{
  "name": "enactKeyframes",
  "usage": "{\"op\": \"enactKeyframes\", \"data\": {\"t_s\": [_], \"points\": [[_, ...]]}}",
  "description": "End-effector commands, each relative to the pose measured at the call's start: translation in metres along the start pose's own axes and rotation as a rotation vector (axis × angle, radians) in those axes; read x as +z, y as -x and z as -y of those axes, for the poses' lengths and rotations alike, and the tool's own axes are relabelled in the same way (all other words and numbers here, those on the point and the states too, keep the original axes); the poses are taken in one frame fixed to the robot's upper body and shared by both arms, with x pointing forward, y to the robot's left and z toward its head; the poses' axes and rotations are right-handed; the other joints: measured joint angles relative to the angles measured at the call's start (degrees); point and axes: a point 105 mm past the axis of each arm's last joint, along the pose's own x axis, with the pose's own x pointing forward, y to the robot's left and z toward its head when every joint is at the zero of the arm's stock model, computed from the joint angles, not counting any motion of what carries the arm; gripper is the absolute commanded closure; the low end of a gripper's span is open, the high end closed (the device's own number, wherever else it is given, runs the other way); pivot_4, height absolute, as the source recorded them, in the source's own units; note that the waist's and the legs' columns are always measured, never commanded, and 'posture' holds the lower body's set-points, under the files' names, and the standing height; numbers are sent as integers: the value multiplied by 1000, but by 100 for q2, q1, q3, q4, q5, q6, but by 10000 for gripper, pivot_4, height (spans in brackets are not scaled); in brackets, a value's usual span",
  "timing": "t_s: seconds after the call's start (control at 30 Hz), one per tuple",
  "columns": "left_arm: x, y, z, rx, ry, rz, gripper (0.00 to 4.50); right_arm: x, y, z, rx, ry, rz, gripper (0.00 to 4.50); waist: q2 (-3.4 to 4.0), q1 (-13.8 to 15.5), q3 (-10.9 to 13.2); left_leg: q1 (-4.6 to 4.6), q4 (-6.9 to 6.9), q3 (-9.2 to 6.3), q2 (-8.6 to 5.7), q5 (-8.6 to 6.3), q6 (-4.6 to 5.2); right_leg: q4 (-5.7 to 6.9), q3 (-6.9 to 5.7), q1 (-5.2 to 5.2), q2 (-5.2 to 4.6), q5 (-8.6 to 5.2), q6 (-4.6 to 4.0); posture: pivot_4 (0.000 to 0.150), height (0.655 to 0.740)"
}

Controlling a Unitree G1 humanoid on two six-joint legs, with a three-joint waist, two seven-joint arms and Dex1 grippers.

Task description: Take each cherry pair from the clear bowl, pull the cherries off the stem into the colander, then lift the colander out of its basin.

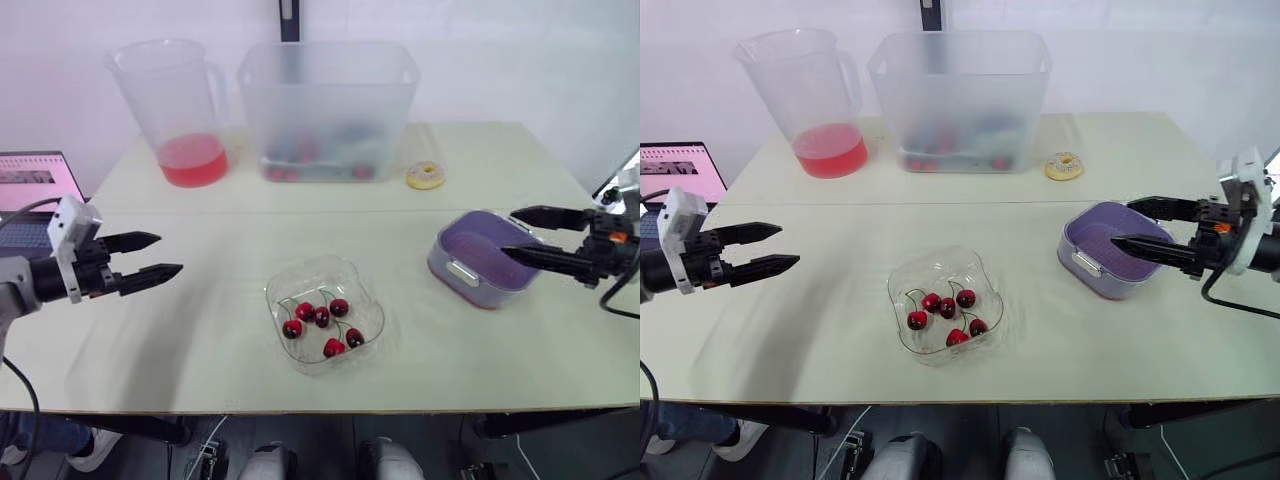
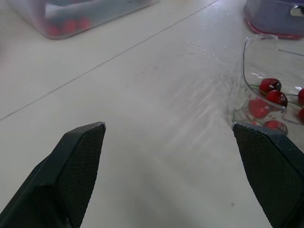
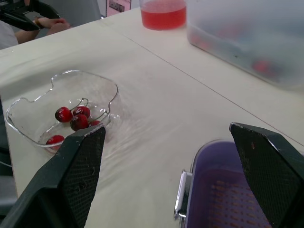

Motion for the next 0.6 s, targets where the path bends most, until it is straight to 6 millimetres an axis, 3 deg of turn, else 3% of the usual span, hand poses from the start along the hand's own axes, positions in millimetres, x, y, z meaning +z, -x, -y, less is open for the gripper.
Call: {"op": "enactKeyframes", "data": {"t_s": [0.03,0.6], "points": [[12,-2,3,-13,-50,17,0,12,9,0,-6,55,21,144,-1,0,0,0,0,0,0,0,0,1,0,0,0,0,0,1500,6886],[11,-10,-2,18,-35,30,0,12,6,1,-19,72,35,144,-1,2,0,0,4,0,0,0,0,4,1,1,0,0,0,1500,6886]]}}
